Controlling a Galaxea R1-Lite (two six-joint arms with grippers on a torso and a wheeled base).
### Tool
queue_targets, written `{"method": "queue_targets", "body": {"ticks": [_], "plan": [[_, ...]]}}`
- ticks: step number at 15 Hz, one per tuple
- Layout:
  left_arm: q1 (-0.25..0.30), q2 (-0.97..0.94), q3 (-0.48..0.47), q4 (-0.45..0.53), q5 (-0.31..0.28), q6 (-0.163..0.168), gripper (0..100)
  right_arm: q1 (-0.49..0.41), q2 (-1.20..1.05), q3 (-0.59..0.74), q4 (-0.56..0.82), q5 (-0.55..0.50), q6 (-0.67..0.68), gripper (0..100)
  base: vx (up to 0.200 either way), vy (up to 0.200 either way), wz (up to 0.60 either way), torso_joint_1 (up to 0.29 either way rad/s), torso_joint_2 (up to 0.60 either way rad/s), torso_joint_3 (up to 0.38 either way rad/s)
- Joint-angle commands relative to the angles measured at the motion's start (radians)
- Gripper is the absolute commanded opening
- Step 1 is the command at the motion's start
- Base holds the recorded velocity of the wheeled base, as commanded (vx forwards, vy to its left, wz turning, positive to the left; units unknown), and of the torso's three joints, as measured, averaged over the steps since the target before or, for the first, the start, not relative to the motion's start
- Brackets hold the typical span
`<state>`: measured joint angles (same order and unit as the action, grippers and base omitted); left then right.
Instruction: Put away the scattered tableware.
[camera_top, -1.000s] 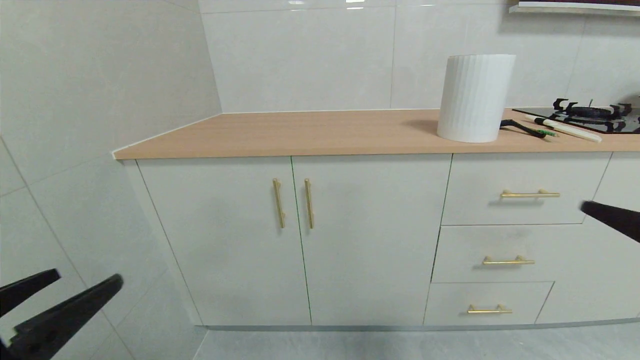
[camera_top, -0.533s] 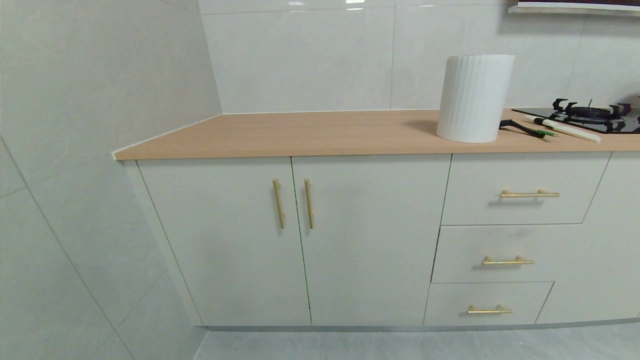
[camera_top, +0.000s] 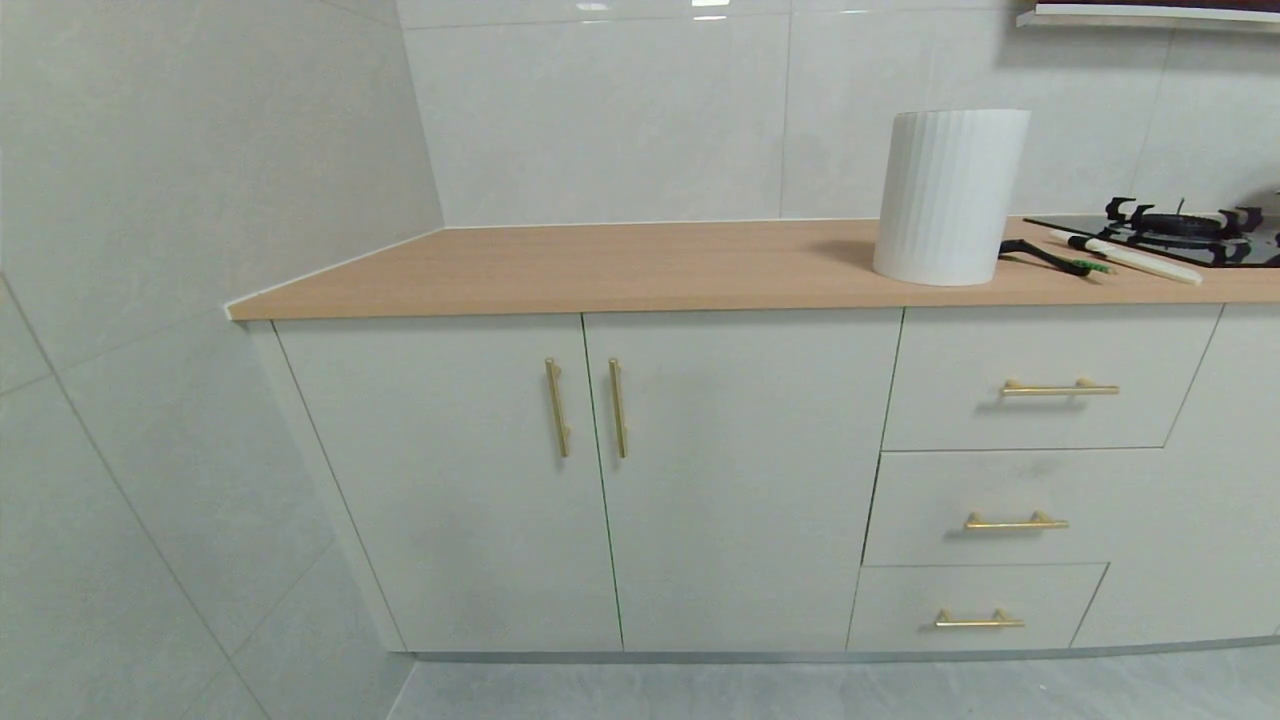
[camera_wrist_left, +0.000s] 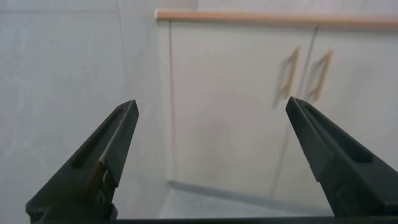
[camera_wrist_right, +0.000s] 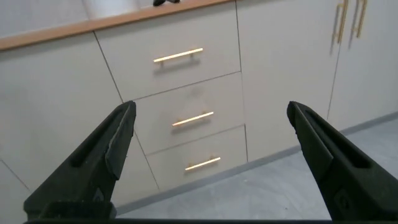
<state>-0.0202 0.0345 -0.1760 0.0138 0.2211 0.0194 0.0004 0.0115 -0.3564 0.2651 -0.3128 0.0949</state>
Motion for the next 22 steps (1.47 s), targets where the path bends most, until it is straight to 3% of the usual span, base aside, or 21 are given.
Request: {"method": "queue_targets", "body": {"ticks": [1,3,4,7,8,10,13,18,20,22], "plan": [[0.019,-0.034,0.105,-0.045,-0.009,0.03,100,-0.003,-0.011,0.111,-0.055,0.012,-0.017,100,0.0,0.0,0.0,0.0,0.0,0.0],[0.019,-0.034,0.176,-0.098,-0.029,0.051,100,-0.003,-0.011,0.226,-0.198,0.067,-0.041,100,0.0,0.0,0.0,0.0,0.0,0.0],[0.019,-0.034,0.176,-0.087,-0.063,0.053,100,-0.002,-0.011,0.333,-0.334,0.118,-0.095,100,0.0,0.0,0.0,0.0,0.0,0.0],[0.019,-0.034,0.176,-0.06,-0.098,0.065,100,-0.002,-0.011,0.355,-0.308,0.239,-0.129,100,0.0,0.0,0.0,0.0,0.0,0.0],[0.019,-0.034,0.176,-0.051,-0.144,0.057,100,0.0,-0.011,0.356,-0.313,0.27,-0.129,100,0.0,0.0,0.0,0.0,0.0,0.0],[0.019,-0.034,0.176,-0.051,-0.175,0.033,100,0.0,-0.011,0.352,-0.245,0.305,-0.133,100,0.0,0.0,0.0,0.0,0.0,0.0],[0.019,-0.034,0.173,-0.003,-0.221,0.007,100,0.0,-0.011,0.355,-0.264,0.307,-0.133,100,0.0,0.0,0.0,0.0,0.0,0.0],[0.019,-0.034,0.174,-0.008,-0.226,0.022,100,0.0,-0.011,0.355,-0.264,0.313,-0.133,100,0.0,0.0,0.0,0.0,0.0,0.0],[0.019,-0.034,0.174,-0.008,-0.224,0.016,100,0.0,-0.011,0.355,-0.264,0.313,-0.129,100,0.0,0.0,0.0,0.0,0.0,0.0],[0.019,-0.034,0.174,-0.011,-0.224,-0.018,100,0.0,-0.011,0.355,-0.265,0.313,-0.118,100,0.0,0.0,0.0,0.0,0.0,0.0]]}}
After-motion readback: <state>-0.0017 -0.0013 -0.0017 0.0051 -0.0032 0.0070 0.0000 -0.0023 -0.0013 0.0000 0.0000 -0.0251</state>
